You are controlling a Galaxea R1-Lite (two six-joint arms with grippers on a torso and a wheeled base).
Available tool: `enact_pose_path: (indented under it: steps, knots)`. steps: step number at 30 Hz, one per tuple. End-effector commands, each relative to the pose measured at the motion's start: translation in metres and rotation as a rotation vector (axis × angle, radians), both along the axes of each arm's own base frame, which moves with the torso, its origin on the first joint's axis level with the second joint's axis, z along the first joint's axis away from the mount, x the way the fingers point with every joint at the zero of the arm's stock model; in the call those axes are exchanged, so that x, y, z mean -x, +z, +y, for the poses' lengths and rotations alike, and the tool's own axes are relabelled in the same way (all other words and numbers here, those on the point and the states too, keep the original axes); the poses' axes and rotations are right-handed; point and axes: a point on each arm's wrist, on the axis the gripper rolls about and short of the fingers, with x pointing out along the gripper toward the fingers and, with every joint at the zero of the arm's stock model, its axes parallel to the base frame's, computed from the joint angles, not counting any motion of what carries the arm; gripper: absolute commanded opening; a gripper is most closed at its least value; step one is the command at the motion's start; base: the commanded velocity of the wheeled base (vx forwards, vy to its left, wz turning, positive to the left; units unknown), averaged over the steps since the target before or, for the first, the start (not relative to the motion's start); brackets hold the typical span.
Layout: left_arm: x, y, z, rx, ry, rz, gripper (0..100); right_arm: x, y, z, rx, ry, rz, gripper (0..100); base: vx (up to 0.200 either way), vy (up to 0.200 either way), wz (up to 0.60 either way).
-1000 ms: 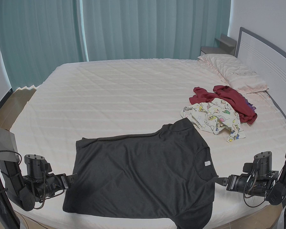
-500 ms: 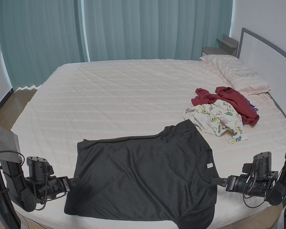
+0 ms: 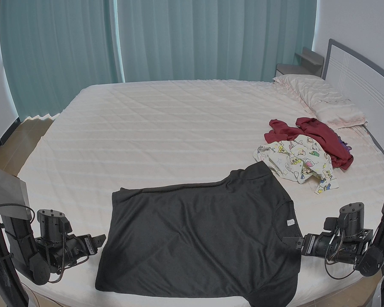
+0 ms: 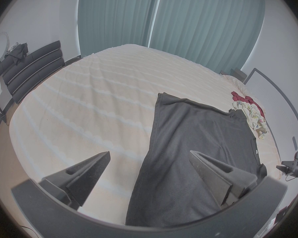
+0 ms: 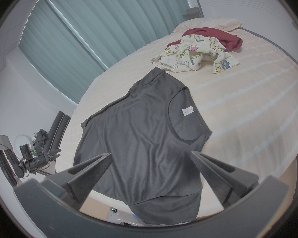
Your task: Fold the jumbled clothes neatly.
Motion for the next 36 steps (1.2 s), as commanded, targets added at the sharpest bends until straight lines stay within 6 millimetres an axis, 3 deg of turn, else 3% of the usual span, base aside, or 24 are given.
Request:
enact_pose_path:
  steps: [1, 7, 16, 17, 20, 21, 28, 36]
  knots:
    - [0.001, 0.0, -0.004, -0.005, -0.008, -0.004, 100, 0.001, -0.001, 0.003, 0.0, 0.016, 0.005, 100, 0.2, 0.0, 0.0]
    - [-0.002, 0.005, -0.007, -0.009, -0.022, -0.045, 100, 0.002, -0.002, 0.003, 0.0, 0.016, 0.01, 100, 0.067, 0.0, 0.0]
    - [-0.041, 0.021, -0.009, 0.015, 0.009, -0.236, 100, 0.003, -0.001, 0.003, -0.011, 0.011, 0.013, 100, 0.0, 0.0, 0.0]
    - [-0.055, 0.019, -0.01, 0.016, 0.013, -0.253, 100, 0.003, -0.002, 0.003, -0.013, 0.009, 0.015, 100, 0.0, 0.0, 0.0]
    - [-0.069, 0.015, -0.011, 0.015, 0.016, -0.26, 100, 0.003, -0.002, 0.003, -0.015, 0.01, 0.018, 100, 0.0, 0.0, 0.0]
    - [-0.087, 0.01, -0.011, 0.006, 0.037, -0.252, 100, 0.003, -0.002, 0.004, -0.014, 0.011, 0.017, 100, 0.0, 0.0, 0.0]
    - [-0.149, 0.014, -0.015, 0.099, 0.116, -0.187, 100, 0.006, -0.001, 0.008, -0.015, 0.033, 0.015, 100, 0.0, 0.0, 0.0]
    - [-0.19, -0.017, -0.021, 0.142, 0.13, -0.059, 100, 0.007, -0.001, 0.012, -0.014, 0.052, 0.017, 100, 0.0, 0.0, 0.0]
